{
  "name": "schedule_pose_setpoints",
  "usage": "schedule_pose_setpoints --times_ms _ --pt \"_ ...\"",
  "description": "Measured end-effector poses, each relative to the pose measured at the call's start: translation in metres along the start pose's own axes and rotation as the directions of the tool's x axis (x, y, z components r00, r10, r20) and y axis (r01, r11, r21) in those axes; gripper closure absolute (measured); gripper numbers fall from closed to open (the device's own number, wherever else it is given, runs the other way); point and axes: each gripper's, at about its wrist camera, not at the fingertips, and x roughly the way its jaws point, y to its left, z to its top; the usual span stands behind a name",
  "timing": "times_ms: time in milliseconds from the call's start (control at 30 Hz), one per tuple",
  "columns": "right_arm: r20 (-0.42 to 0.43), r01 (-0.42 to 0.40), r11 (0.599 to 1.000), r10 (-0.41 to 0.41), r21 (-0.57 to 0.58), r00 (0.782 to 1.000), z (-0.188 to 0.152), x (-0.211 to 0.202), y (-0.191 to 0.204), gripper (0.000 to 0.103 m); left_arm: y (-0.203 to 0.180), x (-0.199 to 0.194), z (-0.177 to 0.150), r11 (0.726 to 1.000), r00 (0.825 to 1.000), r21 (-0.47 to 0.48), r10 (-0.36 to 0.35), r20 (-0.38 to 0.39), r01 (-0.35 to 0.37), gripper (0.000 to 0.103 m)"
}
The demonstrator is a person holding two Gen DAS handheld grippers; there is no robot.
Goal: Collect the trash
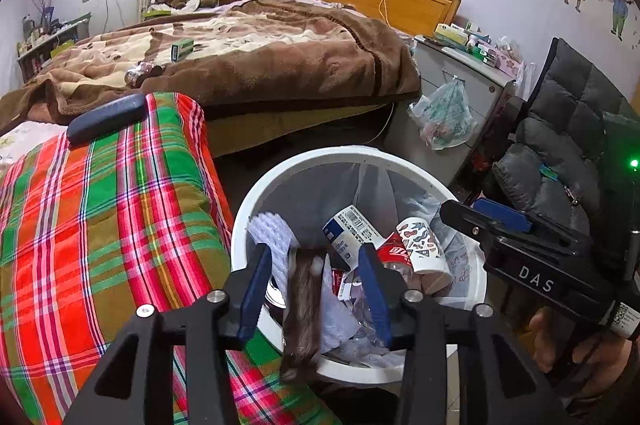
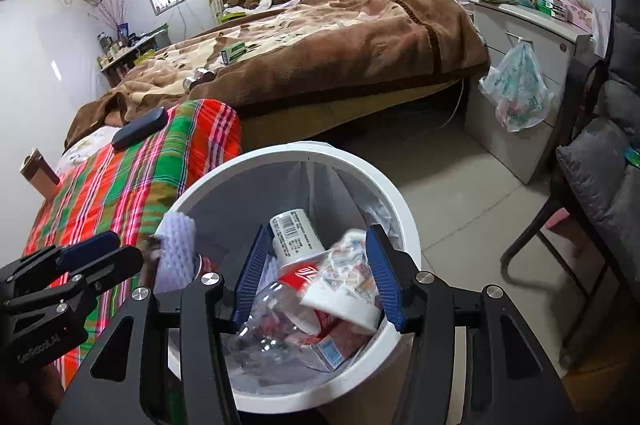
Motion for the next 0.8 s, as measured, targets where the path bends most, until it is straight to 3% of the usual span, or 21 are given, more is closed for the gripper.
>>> schedule_pose_setpoints --times_ms 133,200,800 --pt "0.009 0.01 1.0 -0.01 0.001 1.0 -0.001 -0.003 -0.001 0.049 0.001 -0.006 0.0 1.0 1.0 -0.008 0.017 0.013 -0.017 0.055" --pt "0.016 0.012 1.0 -0.012 0.002 1.0 -0.001 -0.005 0.0 0.049 0.002 -0.009 -0.001 1.0 1.0 -0.007 0.025 0.018 -0.025 0.042" --pt "0.147 0.019 1.0 -0.018 -0.005 0.989 -0.028 -0.053 0.023 0.049 -0.006 -0.072 -0.037 0.997 0.988 -0.019 0.082 0.128 -0.08 0.042"
